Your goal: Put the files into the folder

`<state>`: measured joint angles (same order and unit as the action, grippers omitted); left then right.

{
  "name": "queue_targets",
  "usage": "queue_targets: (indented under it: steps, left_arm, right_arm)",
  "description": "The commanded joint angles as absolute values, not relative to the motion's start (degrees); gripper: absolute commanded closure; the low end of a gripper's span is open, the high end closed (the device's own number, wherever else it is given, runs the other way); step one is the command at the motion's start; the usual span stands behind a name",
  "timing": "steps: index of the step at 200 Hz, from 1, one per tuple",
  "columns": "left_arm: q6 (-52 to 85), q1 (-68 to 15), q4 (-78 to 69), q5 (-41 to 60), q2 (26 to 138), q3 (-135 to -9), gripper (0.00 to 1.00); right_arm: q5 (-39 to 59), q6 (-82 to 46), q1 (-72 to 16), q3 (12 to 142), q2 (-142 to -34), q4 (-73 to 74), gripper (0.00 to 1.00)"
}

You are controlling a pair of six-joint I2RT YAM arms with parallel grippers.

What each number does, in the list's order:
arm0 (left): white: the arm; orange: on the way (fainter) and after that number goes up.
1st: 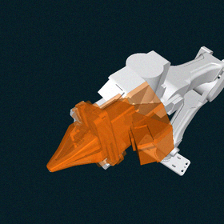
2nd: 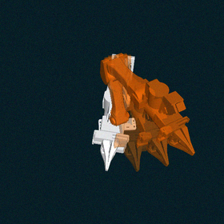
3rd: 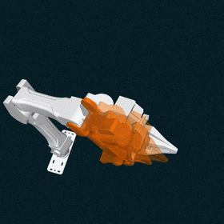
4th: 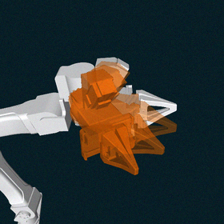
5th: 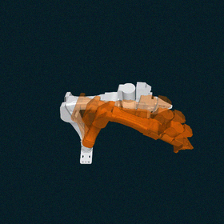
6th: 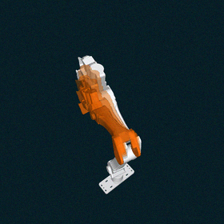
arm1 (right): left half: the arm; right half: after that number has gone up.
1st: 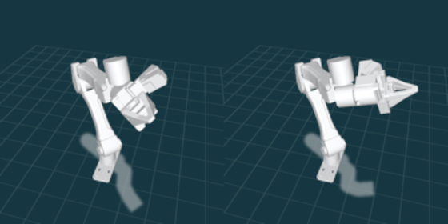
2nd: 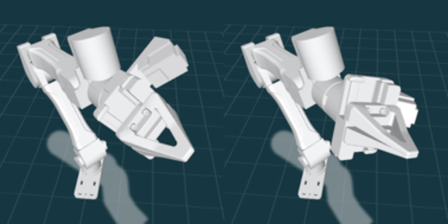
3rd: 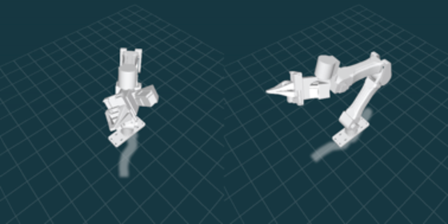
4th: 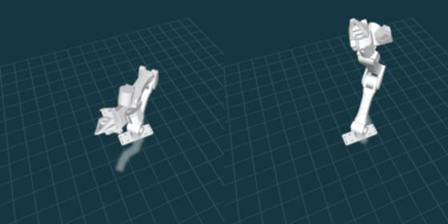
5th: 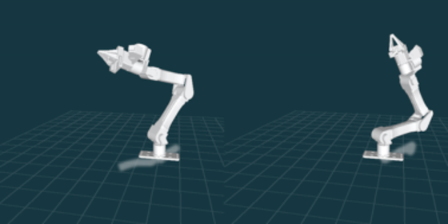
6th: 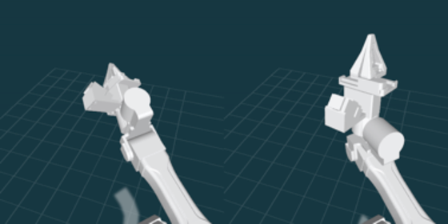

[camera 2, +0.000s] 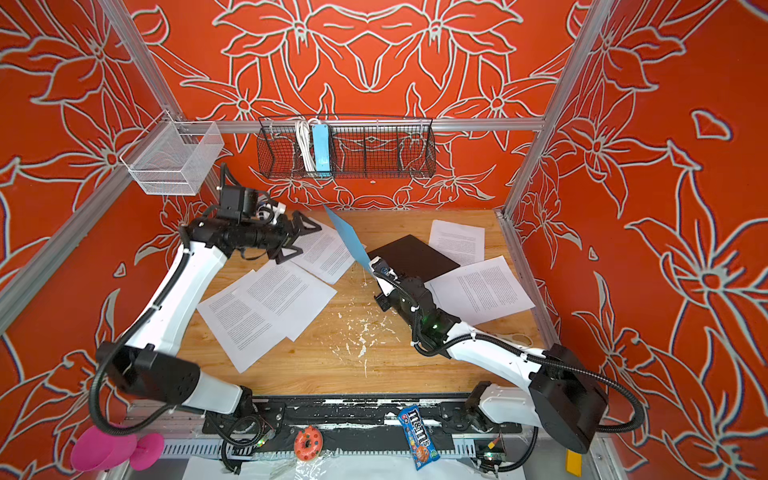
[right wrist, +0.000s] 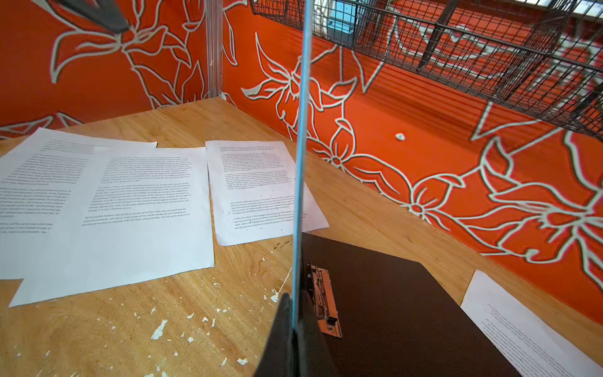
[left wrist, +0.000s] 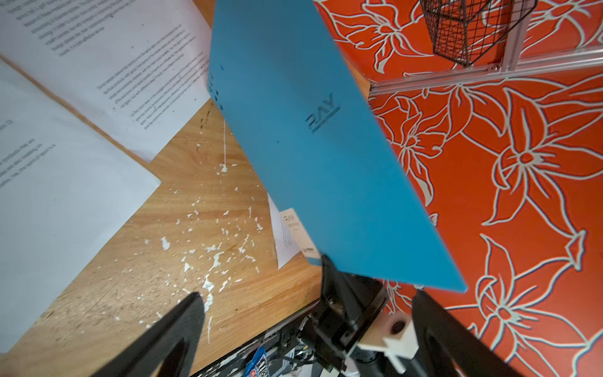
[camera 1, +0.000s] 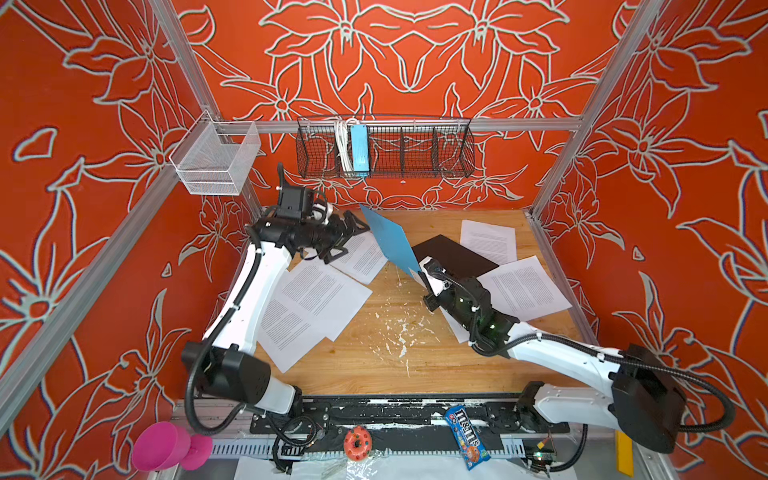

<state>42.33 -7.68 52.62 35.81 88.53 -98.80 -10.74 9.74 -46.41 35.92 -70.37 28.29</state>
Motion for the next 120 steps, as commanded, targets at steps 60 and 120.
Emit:
queue_targets:
  steps: [60,120]
  left_arm:
    - [50.1,-10.6,68.3,35.1,107.0,-122.1,0.41]
    - [52.2,-11.3,70.7,36.9,113.1,-128.2,0.53]
  right_arm:
    - [-14.3,15.2,-48.4,32.8,-69.7,33.8,1.00]
    - [-14.0,15.6,-48.8,31.7,-69.7,34.7,1.00]
